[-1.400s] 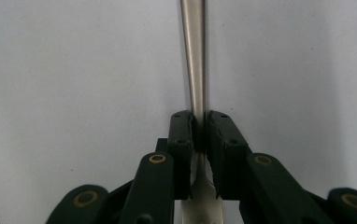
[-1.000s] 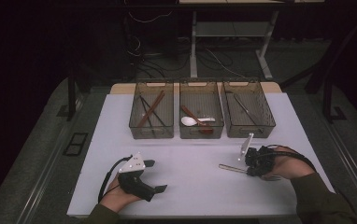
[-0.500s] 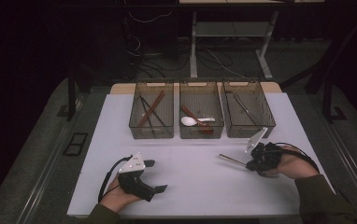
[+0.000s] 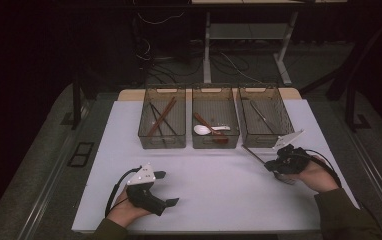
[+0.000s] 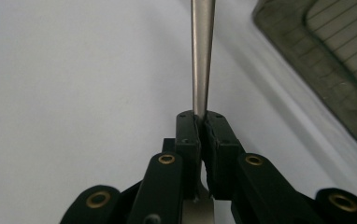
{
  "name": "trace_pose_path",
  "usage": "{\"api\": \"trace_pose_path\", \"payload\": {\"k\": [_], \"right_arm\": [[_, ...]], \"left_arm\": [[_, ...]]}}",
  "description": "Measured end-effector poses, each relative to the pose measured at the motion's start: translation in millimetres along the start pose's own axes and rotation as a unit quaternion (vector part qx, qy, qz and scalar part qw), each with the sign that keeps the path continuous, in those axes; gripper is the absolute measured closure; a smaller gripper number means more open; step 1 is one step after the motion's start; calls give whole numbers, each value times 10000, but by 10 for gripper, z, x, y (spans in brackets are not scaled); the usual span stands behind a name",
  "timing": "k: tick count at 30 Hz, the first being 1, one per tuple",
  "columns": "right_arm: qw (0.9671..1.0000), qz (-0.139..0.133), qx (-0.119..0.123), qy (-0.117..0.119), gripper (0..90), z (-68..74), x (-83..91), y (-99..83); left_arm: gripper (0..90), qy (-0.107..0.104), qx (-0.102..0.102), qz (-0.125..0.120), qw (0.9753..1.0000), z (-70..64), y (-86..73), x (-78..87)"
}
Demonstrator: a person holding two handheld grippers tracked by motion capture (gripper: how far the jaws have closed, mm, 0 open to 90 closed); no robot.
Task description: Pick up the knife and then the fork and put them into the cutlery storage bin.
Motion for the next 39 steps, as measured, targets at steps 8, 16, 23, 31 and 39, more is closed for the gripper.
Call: {"api": "trace_pose_path", "payload": {"k": [8,16,23,31,39], "right_arm": [[9985,-458,-269,-142,840,-62,29,17],[9933,-1057,-438,-157,840,-101,129,88],[9869,-1476,-560,-330,840,-181,243,159],[9797,-1814,-714,-470,840,-279,369,245],[9743,-2031,-784,-575,840,-355,471,349]], "left_arm": [[0,3,2,18,10000,3,-3,-1],[0,6,13,9,10000,3,-2,-2],[0,11,16,3,10000,5,-1,-3],[0,14,17,0,10000,8,0,-2],[0,26,18,-18,10000,6,2,-1]]}}
Point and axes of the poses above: each handheld gripper's, and its own axes: x roughly backward along the jaws, y roughly out of its top, z roughly to its left, the point moved 5 cm from there along -x, roughly forward along the jaws
